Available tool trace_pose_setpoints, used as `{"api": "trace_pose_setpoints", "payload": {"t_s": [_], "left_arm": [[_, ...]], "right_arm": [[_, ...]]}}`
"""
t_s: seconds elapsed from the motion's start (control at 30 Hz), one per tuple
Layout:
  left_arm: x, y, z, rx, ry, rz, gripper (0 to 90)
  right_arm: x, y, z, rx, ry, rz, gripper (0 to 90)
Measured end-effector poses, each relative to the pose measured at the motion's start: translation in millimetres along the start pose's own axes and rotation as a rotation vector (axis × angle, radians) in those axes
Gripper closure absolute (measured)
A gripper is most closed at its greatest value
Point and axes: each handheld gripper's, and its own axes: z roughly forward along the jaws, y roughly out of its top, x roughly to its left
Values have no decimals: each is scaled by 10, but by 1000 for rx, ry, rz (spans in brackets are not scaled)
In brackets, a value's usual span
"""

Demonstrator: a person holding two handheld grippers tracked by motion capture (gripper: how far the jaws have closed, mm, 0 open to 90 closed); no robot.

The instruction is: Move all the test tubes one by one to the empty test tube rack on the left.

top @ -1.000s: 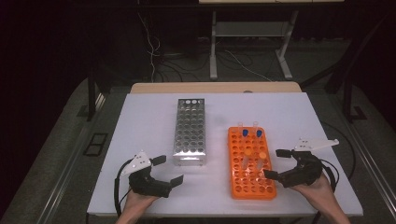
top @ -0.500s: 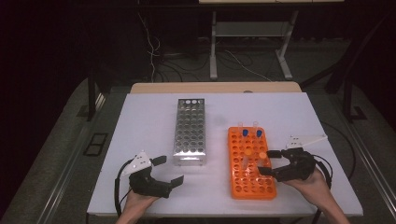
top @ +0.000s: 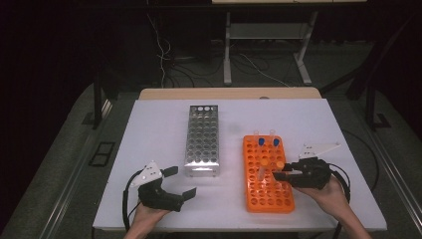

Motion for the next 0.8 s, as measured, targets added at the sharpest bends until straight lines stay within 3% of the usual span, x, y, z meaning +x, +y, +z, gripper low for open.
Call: {"api": "trace_pose_setpoints", "payload": {"t_s": [0.1, 0.4, 0.8], "left_arm": [[1, 0, 3, 2, -2, 4, 0], [-20, 11, 32, 10, -9, 15, 0], [-32, 91, 17, -6, -41, 17, 0]], "right_arm": [[10, 1, 1, -11, -11, -15, 730], [15, 30, -85, -36, -18, -19, 739], [28, 332, -330, -35, -29, -47, 739]]}}
